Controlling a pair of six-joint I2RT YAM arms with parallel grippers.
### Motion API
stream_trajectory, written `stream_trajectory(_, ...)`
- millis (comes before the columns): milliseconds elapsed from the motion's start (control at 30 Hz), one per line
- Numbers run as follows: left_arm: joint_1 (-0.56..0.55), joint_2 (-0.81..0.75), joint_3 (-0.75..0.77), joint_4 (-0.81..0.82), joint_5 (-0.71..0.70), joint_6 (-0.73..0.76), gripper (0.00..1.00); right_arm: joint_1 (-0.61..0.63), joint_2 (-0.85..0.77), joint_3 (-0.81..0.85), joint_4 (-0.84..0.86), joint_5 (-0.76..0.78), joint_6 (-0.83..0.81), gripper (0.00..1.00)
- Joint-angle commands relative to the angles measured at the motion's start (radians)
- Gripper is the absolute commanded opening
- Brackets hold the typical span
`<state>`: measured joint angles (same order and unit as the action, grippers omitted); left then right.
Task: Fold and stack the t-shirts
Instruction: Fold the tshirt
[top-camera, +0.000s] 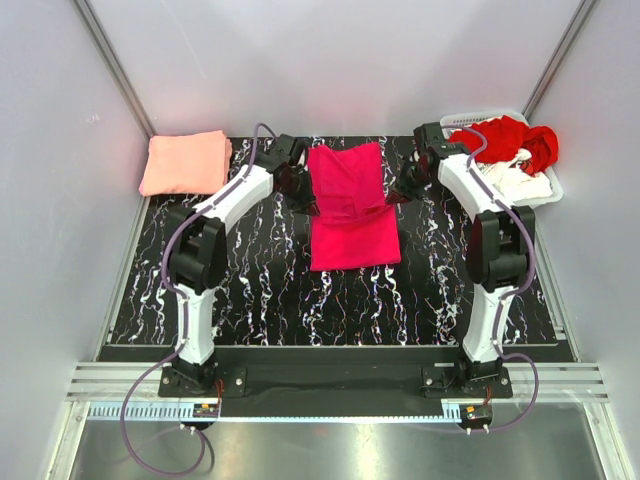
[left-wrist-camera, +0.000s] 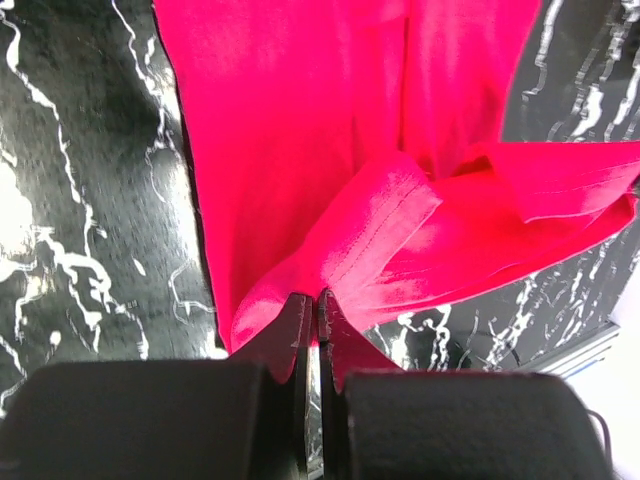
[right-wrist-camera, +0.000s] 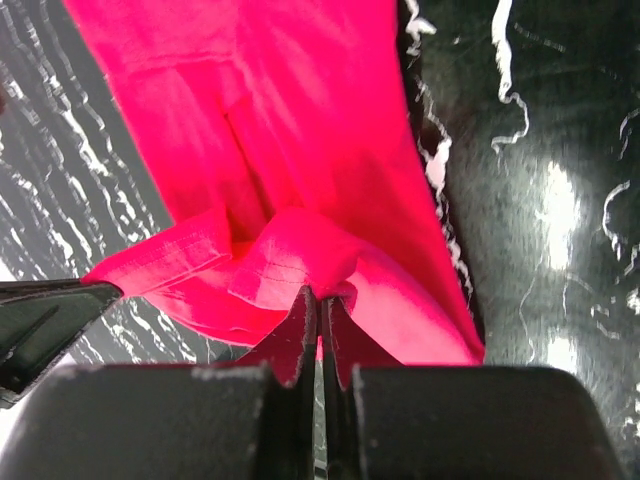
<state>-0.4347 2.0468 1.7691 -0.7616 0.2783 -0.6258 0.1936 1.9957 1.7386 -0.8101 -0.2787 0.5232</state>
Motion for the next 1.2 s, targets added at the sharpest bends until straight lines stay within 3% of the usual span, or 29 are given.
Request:
stream_trajectory(0, 0.013, 0.038, 0.065, -0.001, 0.045, 0.025, 0.00, -0.008, 0.046, 0.070, 0.005, -0.005, -0.014, 0.00)
stream_trajectory(333, 0.063, 0.217, 0.191, -0.016, 0.090, 0.034, 0.05, -0.016, 0.253, 0.229, -0.034, 0.013, 0.008, 0.03)
stream_trajectory(400, 0.077, 0.256, 0.252, -0.041, 0.099, 0.025, 0.10, -0.019, 0.297, 0.280, -0.055, 0.013, 0.011, 0.24)
stream_trajectory(433, 0.095, 0.291, 0.275, -0.047, 0.107, 0.012, 0.14, -0.025, 0.349, 0.361, -0.072, 0.016, 0.012, 0.49)
stream_trajectory(500, 0.135, 0.326, 0.351, -0.054, 0.156, -0.011, 0.25, -0.037, 0.412, 0.474, -0.151, 0.024, 0.012, 0.66)
stream_trajectory(533, 0.152, 0.358, 0.381, -0.059, 0.177, -0.031, 0.33, -0.043, 0.475, 0.607, -0.179, 0.018, 0.012, 0.74)
stream_trajectory(600, 0.192, 0.383, 0.476, -0.047, 0.248, -0.084, 0.39, -0.069, 0.527, 0.746, -0.268, 0.015, 0.032, 0.79)
stream_trajectory(667, 0.211, 0.380, 0.556, -0.051, 0.268, -0.112, 0.54, -0.091, 0.540, 0.867, -0.300, -0.002, 0.050, 0.83)
stream_trajectory(733, 0.225, 0.324, 0.561, -0.039, 0.269, -0.108, 0.63, -0.091, 0.444, 0.790, -0.275, 0.012, 0.044, 0.83)
stream_trajectory(800, 0.223, 0.264, 0.508, -0.035, 0.236, -0.085, 0.68, -0.091, 0.335, 0.545, -0.164, 0.009, 0.029, 0.84)
stream_trajectory(933, 0.195, 0.040, 0.262, 0.017, 0.171, -0.026, 0.66, -0.091, 0.039, 0.135, 0.024, -0.031, 0.008, 0.83)
stream_trajectory(1000, 0.154, -0.031, 0.107, 0.045, 0.125, -0.014, 0.65, -0.089, -0.020, -0.045, 0.104, -0.103, -0.005, 0.81)
stream_trajectory(1167, 0.059, -0.197, -0.202, 0.180, 0.079, -0.009, 0.62, -0.091, -0.101, -0.284, 0.189, -0.234, -0.041, 0.75)
